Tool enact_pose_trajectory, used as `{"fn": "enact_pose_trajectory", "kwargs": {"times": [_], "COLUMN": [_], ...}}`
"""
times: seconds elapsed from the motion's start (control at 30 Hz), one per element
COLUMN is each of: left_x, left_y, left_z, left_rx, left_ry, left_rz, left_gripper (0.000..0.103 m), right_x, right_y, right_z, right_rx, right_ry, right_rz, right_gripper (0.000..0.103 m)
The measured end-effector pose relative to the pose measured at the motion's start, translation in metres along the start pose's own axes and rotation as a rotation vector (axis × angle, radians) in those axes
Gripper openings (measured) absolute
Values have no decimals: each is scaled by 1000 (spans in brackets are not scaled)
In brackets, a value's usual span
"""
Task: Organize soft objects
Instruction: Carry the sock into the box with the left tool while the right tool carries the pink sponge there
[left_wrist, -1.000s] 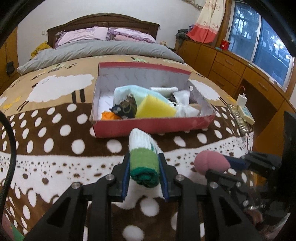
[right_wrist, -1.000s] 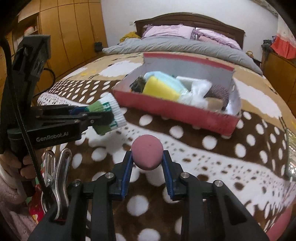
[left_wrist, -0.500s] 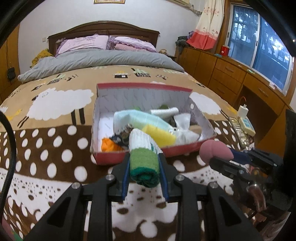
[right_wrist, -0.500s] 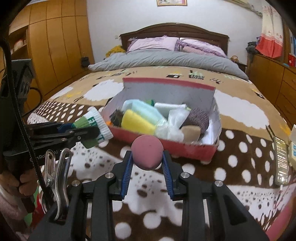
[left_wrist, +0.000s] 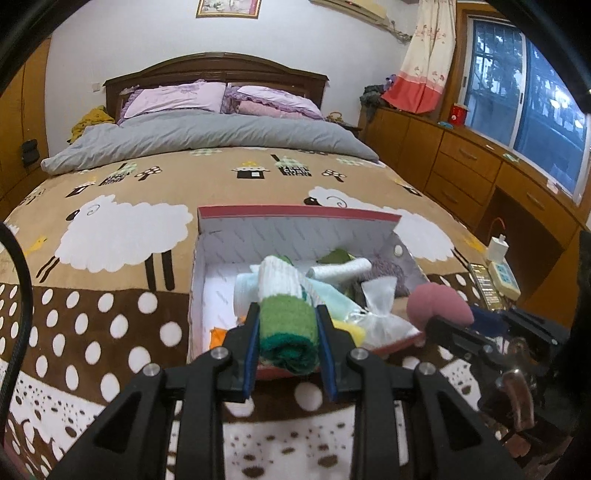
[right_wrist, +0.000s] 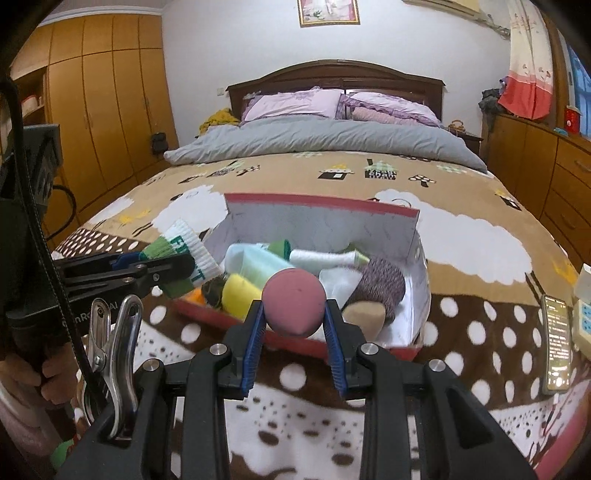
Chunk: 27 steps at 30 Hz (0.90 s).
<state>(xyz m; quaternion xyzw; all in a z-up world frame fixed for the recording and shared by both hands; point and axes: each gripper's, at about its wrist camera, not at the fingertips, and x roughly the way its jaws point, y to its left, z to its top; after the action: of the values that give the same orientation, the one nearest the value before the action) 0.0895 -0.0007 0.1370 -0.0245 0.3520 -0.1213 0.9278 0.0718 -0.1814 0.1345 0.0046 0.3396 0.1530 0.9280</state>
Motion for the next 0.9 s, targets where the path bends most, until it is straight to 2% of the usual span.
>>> {"fn": "enact_pose_trajectory", "kwargs": {"times": [0.33, 0.53, 0.9], "left_x": [24, 53, 100], "left_y": [5, 12, 22], "left_z": [23, 31, 30], "left_rx": [-17, -33, -26], "left_ry": [-19, -6, 39], "left_rz": [19, 51, 93], "left_gripper": [29, 29, 30], "right_x": [22, 43, 93], "right_y": [-12, -22, -38], "right_z": [23, 31, 37], "right_rx": [30, 60, 101], "right_ry": [-24, -34, 17], "right_rz": [-13, -41, -78], "right_gripper": [33, 33, 33]}}
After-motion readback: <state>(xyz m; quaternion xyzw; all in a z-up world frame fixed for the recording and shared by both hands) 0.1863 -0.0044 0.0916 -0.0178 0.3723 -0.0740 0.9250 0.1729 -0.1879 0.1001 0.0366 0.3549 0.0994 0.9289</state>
